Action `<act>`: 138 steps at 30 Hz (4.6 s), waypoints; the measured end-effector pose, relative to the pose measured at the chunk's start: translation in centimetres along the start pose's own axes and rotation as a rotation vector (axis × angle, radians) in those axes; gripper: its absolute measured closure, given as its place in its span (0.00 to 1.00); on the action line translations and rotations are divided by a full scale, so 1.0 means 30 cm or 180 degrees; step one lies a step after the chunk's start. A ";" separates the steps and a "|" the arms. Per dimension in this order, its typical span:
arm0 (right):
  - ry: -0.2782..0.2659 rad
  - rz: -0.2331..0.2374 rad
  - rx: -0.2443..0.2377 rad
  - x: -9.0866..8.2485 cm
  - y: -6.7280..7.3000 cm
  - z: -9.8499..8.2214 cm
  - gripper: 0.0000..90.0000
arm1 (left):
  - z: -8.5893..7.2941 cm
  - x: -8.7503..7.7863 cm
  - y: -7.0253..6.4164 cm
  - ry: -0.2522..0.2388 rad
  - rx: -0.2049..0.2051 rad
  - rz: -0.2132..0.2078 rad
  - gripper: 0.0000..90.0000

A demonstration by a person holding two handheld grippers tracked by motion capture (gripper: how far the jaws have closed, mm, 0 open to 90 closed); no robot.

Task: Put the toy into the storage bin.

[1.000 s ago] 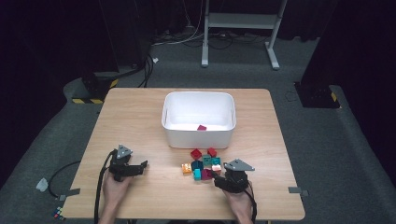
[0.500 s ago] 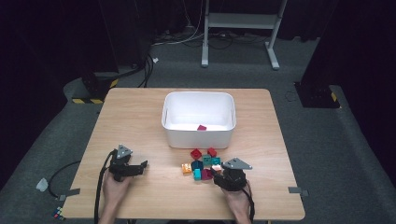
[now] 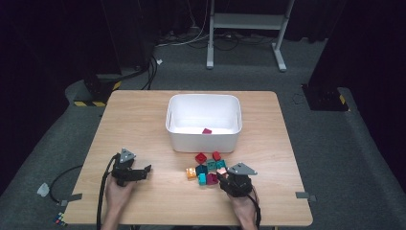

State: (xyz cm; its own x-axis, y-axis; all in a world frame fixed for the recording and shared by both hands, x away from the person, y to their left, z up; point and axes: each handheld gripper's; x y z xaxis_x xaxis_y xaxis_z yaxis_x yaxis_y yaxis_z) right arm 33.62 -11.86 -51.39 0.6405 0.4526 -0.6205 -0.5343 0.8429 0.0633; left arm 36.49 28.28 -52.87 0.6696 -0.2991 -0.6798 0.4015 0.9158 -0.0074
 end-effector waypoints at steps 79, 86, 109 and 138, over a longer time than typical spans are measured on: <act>-0.0290 0.0450 -0.0101 -0.208 -0.158 0.242 0.66 | 0.000 0.000 0.000 -0.0007 -0.0007 0.0001 0.16; -0.0304 0.0518 -0.0140 -0.213 -0.153 0.294 0.66 | 0.000 0.001 0.000 -0.0008 -0.0014 0.0001 0.16; -0.0448 0.0646 -0.0096 -0.254 -0.183 0.441 0.66 | 0.000 0.001 0.000 -0.0008 -0.0013 0.0002 0.16; -0.0562 0.0602 -0.0133 -0.224 -0.176 0.606 0.66 | 0.000 0.001 0.000 -0.0008 -0.0008 0.0005 0.16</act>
State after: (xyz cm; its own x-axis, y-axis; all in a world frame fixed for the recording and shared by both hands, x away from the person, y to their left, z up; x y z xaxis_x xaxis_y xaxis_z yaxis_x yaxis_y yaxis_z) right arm 42.18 -14.07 -33.36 0.6113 0.6479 -0.4545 -0.6737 0.7273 0.1307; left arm 36.51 28.28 -52.88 0.6718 -0.2982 -0.6781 0.3988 0.9170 -0.0081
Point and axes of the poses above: each handheld gripper's, and its own axes: x roughly forward along the jaws, z roughly out of its top, y roughly to its left
